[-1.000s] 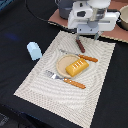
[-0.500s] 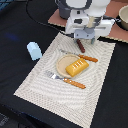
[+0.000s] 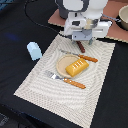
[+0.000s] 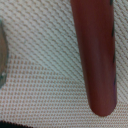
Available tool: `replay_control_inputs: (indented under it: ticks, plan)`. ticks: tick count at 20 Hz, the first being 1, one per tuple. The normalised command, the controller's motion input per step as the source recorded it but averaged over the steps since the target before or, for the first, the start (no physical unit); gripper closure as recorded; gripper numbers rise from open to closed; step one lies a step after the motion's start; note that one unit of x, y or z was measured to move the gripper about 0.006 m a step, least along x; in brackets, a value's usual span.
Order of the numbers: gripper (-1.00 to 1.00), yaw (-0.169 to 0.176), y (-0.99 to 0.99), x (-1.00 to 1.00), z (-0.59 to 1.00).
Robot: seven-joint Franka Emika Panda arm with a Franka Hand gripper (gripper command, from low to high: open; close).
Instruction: Interact with the objects in diverse but meaningful ways.
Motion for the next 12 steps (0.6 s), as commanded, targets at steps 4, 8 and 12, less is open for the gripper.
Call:
replay_control_inputs:
  ticks: [4,8,12]
  plan:
    - [1.0,0.0,0.0,-0.27,-0.23]
    - [1.0,0.0,0.0,-0.28,-0.18]
    - [1.0,0.0,0.0,-0.28,0.0]
